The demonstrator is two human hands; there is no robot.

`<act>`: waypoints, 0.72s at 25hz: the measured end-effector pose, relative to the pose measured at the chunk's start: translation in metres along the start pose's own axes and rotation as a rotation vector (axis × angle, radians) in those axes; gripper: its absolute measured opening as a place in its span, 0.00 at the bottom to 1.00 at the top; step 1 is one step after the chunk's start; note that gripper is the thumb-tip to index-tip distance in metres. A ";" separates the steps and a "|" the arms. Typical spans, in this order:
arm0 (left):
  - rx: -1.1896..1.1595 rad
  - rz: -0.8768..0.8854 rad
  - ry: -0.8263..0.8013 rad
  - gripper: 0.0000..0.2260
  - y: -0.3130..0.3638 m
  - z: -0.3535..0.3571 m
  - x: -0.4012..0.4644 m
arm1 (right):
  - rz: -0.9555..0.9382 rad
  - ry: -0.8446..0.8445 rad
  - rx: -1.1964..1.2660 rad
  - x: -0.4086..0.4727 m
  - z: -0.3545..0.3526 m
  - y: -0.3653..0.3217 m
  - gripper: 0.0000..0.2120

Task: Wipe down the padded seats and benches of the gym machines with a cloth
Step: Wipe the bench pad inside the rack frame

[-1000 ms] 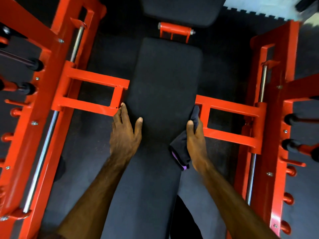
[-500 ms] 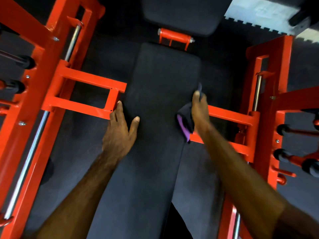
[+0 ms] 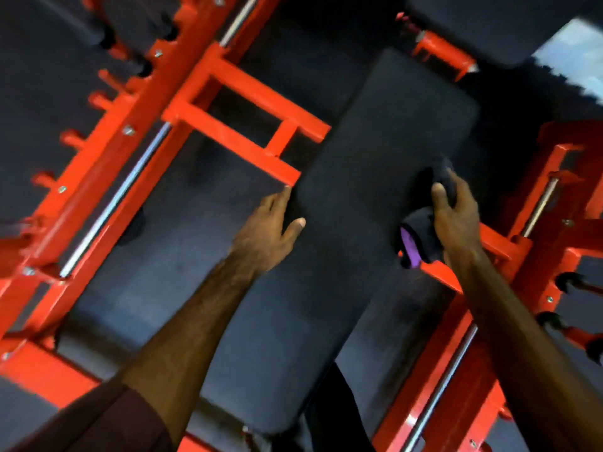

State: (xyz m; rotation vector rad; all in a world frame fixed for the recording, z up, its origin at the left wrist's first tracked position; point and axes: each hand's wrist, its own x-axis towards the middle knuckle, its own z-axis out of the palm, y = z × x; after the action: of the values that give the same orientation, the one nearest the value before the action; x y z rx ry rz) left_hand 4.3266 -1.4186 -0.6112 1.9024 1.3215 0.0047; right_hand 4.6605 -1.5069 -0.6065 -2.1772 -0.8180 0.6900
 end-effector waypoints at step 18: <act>-0.130 -0.895 0.722 0.27 -0.277 0.008 -0.781 | -1.387 -1.255 -0.411 -0.658 0.306 -0.196 0.25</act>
State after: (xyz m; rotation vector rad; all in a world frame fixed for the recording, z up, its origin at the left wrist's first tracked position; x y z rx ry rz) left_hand 3.7582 -2.0022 -0.4593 1.0694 2.4889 0.3362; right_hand 3.9545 -1.7417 -0.4969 -0.6598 -2.7963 1.0427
